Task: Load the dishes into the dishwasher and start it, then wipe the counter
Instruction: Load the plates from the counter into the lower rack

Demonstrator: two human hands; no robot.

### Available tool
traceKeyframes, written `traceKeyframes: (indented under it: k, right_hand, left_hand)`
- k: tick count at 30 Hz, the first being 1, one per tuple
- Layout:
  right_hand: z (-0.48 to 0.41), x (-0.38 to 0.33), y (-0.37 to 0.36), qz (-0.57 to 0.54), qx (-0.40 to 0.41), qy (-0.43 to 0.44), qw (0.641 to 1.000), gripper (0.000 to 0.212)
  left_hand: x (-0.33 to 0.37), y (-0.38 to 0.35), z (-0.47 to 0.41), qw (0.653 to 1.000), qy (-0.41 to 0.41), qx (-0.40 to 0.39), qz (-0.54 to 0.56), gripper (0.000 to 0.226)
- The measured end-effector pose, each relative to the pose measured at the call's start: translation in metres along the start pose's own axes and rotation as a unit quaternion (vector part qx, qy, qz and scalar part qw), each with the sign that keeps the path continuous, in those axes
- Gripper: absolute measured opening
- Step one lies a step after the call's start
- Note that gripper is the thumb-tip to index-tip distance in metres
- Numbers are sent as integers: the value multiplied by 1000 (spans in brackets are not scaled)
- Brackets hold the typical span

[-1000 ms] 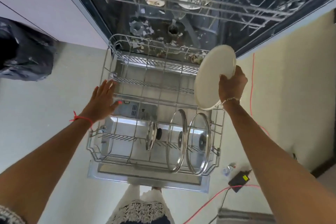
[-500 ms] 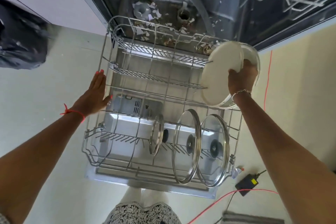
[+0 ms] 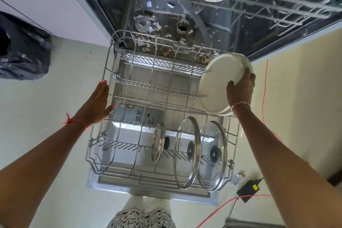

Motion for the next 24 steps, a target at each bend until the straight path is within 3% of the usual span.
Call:
traceKeyframes:
  k: [8, 16, 24]
  right_hand:
    - [35, -39, 34, 99, -70, 88, 989, 49]
    - [103, -128, 78, 186, -164, 237, 939, 45]
    - [196, -208, 134, 220, -210, 322, 897, 31]
  left_hand:
    - [44, 69, 27, 1000, -16, 22, -6, 75]
    - [104, 176, 87, 997, -16, 49, -60, 75]
    - [136, 275, 186, 992, 6, 100, -70, 72]
Point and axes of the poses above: each hand's wrist, its own z-axis away from the middle knuckle, its own y-axis out of the back of the hand, x = y × z, the point moved 10 cm from there along -z, towards the middle knuckle, and after that the axes turned 1 degree about -y, right-handed, at the moved point
